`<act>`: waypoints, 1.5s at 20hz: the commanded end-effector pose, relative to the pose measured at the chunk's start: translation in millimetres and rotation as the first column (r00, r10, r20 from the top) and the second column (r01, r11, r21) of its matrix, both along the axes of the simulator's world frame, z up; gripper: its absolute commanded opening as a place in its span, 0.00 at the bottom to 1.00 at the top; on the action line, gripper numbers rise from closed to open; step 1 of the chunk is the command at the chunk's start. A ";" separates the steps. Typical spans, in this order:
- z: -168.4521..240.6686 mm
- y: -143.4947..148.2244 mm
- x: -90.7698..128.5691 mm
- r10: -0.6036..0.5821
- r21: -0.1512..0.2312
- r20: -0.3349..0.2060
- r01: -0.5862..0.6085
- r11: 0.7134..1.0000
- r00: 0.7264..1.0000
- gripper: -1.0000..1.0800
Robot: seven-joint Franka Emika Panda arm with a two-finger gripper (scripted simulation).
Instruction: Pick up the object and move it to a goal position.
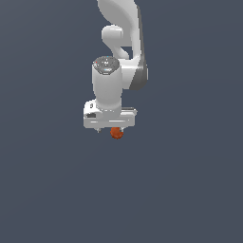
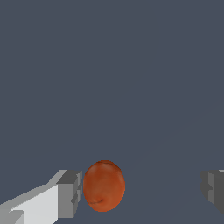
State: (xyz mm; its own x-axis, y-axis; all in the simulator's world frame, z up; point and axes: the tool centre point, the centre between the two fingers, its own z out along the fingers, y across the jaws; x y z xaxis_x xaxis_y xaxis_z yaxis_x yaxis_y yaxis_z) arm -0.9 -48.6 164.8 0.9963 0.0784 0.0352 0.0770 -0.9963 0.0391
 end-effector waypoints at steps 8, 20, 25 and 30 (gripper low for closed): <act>-24.0 6.2 -22.4 0.237 0.006 -0.020 -0.237 0.972 0.971 0.96; -53.0 16.4 -54.9 0.533 0.023 -0.036 -0.533 0.846 0.845 0.96; -60.9 19.8 -65.0 0.612 0.030 -0.038 -0.611 0.791 0.790 0.96; -65.8 22.0 -71.5 0.659 0.034 -0.038 -0.658 0.753 0.752 0.96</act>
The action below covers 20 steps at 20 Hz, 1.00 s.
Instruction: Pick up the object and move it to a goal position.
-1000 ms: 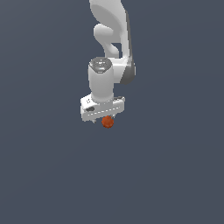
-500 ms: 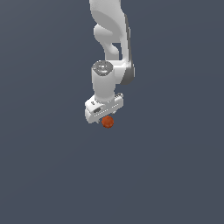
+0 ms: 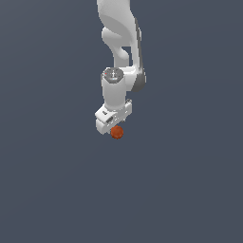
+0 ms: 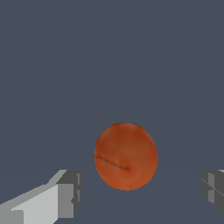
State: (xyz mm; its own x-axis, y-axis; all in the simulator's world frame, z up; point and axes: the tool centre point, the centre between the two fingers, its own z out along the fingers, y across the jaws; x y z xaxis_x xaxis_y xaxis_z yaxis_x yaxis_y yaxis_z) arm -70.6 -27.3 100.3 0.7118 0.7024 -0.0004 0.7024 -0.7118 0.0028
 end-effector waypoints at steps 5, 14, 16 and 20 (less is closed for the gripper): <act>-3.2 1.6 -4.5 0.043 0.002 -0.002 -0.043 0.999 0.999 0.96; -19.2 1.6 -4.9 0.041 0.002 -0.002 -0.041 0.999 0.999 0.96; -29.4 1.7 -5.3 0.042 0.002 -0.002 -0.042 0.999 0.999 0.96; -46.4 1.7 -5.6 0.043 0.003 -0.002 -0.043 0.999 0.999 0.96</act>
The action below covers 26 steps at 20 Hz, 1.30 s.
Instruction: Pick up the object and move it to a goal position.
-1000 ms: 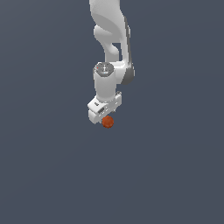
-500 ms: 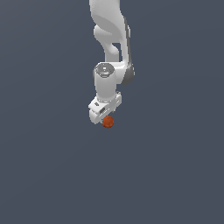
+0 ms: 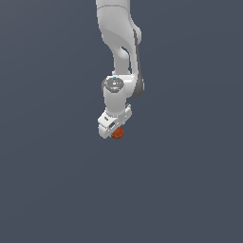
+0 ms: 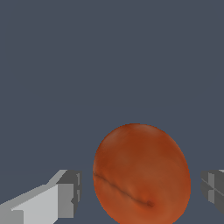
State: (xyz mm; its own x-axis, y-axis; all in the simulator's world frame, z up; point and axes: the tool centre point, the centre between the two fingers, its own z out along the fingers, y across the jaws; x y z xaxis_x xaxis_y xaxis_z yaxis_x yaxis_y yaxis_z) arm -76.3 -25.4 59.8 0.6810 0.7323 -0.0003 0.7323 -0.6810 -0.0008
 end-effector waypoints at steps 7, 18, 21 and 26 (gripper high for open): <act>-12.9 -0.2 0.6 0.001 0.000 0.001 -0.001 1.000 1.000 0.00; -10.7 -1.1 1.3 0.000 -0.001 0.003 0.000 1.000 1.000 0.00; -4.7 -2.8 1.7 0.000 -0.001 0.003 0.000 1.000 1.000 0.00; 16.8 -8.6 3.4 0.001 -0.001 0.002 -0.001 1.000 1.000 0.00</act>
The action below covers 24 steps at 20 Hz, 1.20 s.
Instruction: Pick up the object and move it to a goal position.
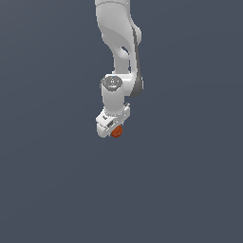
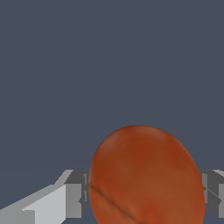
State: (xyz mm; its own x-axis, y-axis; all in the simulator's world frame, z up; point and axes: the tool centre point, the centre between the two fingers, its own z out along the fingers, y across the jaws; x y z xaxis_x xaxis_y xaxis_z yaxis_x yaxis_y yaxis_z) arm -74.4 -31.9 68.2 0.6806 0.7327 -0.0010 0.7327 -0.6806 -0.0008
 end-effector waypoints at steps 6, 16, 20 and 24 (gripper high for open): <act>52.2 -13.8 5.2 0.001 0.000 0.002 -0.001 1.000 1.000 0.00; 154.2 -41.0 14.9 0.002 0.002 0.002 -0.002 1.000 1.000 0.00; 193.1 -51.8 19.4 0.002 0.003 0.002 -0.002 1.000 1.000 0.00; 223.9 -60.6 23.5 0.001 0.002 0.002 -0.001 1.000 1.000 0.00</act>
